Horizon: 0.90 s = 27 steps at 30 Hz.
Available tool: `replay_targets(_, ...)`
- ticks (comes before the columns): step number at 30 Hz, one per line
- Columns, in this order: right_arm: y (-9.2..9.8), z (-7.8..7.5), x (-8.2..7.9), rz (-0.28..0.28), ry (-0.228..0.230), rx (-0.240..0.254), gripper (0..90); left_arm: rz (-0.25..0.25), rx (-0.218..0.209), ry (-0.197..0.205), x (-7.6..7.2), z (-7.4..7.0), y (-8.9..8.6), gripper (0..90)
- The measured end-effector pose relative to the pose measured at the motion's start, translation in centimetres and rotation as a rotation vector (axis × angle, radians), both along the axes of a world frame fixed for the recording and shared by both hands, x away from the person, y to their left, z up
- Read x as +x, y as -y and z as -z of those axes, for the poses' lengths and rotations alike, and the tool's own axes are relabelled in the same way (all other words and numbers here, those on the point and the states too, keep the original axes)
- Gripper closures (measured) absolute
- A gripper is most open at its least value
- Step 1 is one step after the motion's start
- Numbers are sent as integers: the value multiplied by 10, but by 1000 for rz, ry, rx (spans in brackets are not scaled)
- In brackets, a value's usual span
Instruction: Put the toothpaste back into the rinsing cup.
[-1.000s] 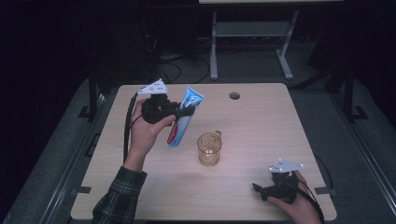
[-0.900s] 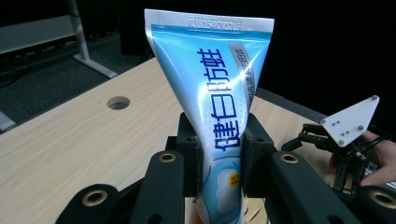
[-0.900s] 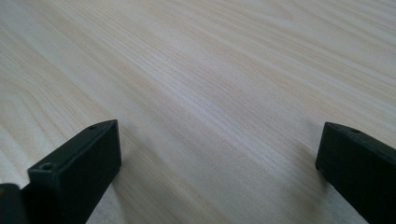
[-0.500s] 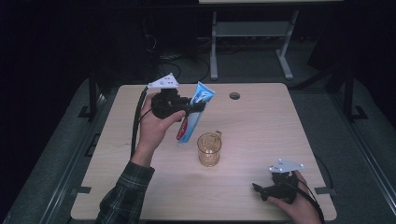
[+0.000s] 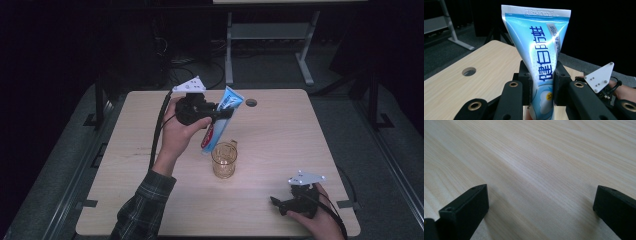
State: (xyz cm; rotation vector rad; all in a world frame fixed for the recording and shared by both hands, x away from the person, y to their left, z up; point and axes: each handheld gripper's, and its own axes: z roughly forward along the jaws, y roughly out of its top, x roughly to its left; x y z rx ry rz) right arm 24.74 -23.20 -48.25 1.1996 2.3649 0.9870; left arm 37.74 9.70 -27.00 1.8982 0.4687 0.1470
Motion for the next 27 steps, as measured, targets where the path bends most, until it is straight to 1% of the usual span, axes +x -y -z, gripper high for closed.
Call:
replay_targets(7,0,0,0,-3,-2,2,0,31,-4,7,2,2,15,728)
replay_targets(12,0,0,-1,-2,-3,3,0,43,-7,8,3,5,23,728)
replay_targets(16,0,0,-1,-1,-3,3,0,56,-10,17,6,8,27,726)
replay_targets(20,-1,0,-1,-2,-4,3,0,64,-20,13,8,12,31,726)
replay_targets(27,-1,0,-1,-2,-5,6,0,78,-6,21,10,19,36,725)
